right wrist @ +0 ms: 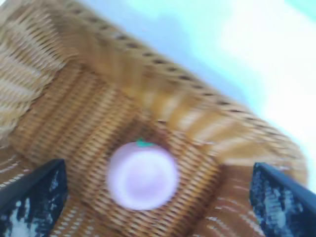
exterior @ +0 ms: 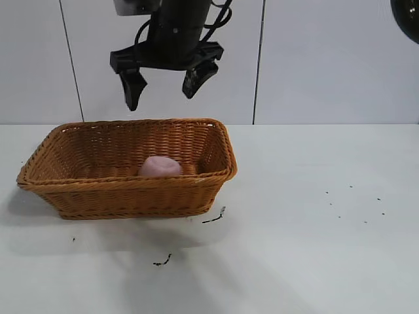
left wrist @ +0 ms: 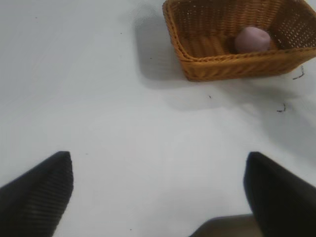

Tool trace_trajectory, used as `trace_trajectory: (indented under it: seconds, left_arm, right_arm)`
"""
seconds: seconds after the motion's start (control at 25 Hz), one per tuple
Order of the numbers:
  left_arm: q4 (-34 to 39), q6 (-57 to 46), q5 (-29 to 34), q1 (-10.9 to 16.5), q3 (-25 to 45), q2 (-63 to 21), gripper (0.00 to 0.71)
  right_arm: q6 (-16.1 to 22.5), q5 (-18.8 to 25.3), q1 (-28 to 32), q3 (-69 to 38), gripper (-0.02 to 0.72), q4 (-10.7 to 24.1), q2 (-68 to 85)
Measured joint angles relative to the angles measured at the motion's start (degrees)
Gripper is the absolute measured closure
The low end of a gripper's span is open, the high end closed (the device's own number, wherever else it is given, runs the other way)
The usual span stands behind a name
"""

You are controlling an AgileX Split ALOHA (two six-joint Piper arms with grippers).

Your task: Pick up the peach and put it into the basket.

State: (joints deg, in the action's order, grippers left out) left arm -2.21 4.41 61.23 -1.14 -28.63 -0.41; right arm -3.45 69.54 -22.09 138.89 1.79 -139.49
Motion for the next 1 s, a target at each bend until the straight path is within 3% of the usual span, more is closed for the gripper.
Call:
trace_trajectory:
  seconds: [0.32,0.52,0.64,1.0]
  left_arm:
    - [0.0,0.0,0.0,0.0,0.0,0.0,0.018]
    - [0.0,0.0,0.0,0.0,0.0,0.0,0.018]
    - [0.0,0.0,0.0,0.0,0.0,0.0,0.018]
    - [0.0,0.0,0.0,0.0,0.0,0.0,0.018]
  right_arm:
    - [0.0,0.1,13.2,0.0,0.014,1.0,-0.1]
    - [0.0,0.2,19.5,-0.2,0.014,-2.7,-0.1]
    - [-0.6,0.2,20.5,-2.8,0.014,-4.6,1.5]
    - [-1.5,0.1,20.5,-21.9,0.014,-5.7,18.5]
